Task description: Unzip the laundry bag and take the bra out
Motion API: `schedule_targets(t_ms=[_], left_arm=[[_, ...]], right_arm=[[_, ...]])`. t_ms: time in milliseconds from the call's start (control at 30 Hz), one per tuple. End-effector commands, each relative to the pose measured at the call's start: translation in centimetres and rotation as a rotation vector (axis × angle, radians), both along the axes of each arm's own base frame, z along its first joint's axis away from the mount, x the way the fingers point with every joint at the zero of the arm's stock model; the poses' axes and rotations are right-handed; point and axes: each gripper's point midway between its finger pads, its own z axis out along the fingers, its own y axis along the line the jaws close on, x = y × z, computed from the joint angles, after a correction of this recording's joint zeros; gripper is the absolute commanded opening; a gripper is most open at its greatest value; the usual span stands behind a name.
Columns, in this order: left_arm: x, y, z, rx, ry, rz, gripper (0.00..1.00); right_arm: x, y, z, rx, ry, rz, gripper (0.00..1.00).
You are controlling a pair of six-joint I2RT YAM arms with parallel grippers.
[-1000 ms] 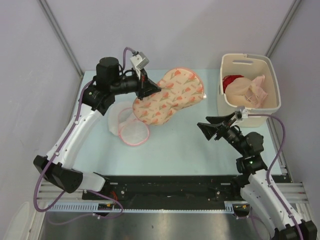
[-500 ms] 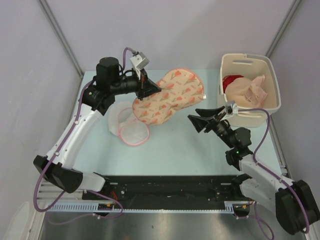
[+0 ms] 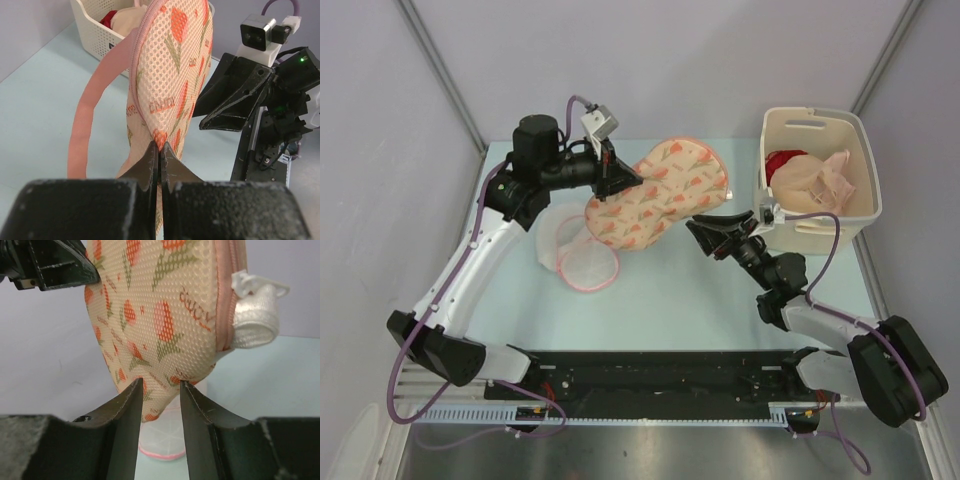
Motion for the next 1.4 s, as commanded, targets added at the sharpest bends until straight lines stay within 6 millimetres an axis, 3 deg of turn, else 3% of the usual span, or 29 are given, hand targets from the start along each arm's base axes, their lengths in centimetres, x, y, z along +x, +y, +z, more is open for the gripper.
schedule_targets(t_ms=[0,133,233,400,533,567,600,633,667,700,733,767,800,967,1033,1167,1367], left_arm=[[-1.5,0.3,2.0,-0.033,-0.067,-0.053,0.0],[-1.5,0.1,1.3,-0.039,-0.05,-0.061,0.0],[-1.5,0.0,1.2,-0.044,-0.049,-0.068,0.0],[-1.5,0.3,0.9,-0.034,-0.047,-0.059,0.01],[-1.2,0.4,0.2,-0.028,-0.035,-0.037,0.01],[-1.0,0.4,0.0,-0.025,-0.03,-0.024,0.09],[-0.9,0.5,0.0,-0.024,-0.032,-0.017,0.19],[-0.7,0.6,0.0,-0.022,-0.034,-0.005,0.32],[-0.3,0.9,-0.2,-0.012,-0.03,0.023,0.62],[-0.2,1.0,0.1,-0.01,-0.036,0.039,0.75],[-0.2,1.3,0.2,-0.007,-0.038,0.053,0.85],[0.2,1.7,0.2,0.005,-0.043,0.086,1.0],[0.2,1.9,0.6,0.007,-0.059,0.101,1.0],[0.4,2.5,0.9,0.033,-0.097,0.119,1.0],[0.2,2.1,0.9,0.031,-0.103,0.091,1.0],[0.1,0.9,0.6,0.017,-0.092,0.011,1.0],[-0.4,-1.4,-1.0,0.02,-0.127,-0.116,1.0]], right_arm=[[-1.4,-0.9,6.6,0.112,-0.212,-0.017,0.4],[-1.4,-0.6,7.4,0.109,-0.227,-0.012,0.38],[-1.6,-0.2,7.9,0.106,-0.239,0.007,0.27],[-1.5,0.0,7.7,0.079,-0.235,0.008,0.0],[-1.1,0.4,7.6,-0.002,-0.244,-0.012,0.0],[-1.3,0.1,8.0,-0.017,-0.261,-0.032,0.0],[-0.6,0.4,6.6,-0.076,-0.206,-0.041,0.0],[-0.2,0.3,7.0,-0.145,-0.25,-0.079,0.0],[-0.2,-0.1,7.4,-0.184,-0.256,-0.111,0.0],[0.3,0.0,5.2,-0.284,-0.184,-0.116,0.0],[0.5,-0.1,4.5,-0.347,-0.178,-0.131,0.0],[0.9,-0.6,5.1,-0.415,-0.215,-0.178,0.0],[1.0,-1.1,3.2,-0.504,-0.163,-0.182,0.0],[0.5,-3.2,0.2,-0.749,-0.134,-0.222,0.0],[0.2,-4.0,-0.1,-0.812,-0.16,-0.239,0.0],[-0.5,-5.5,-2.5,-0.932,-0.118,-0.238,0.0],[-2.1,-6.4,-3.2,-0.979,-0.106,-0.215,0.0]])
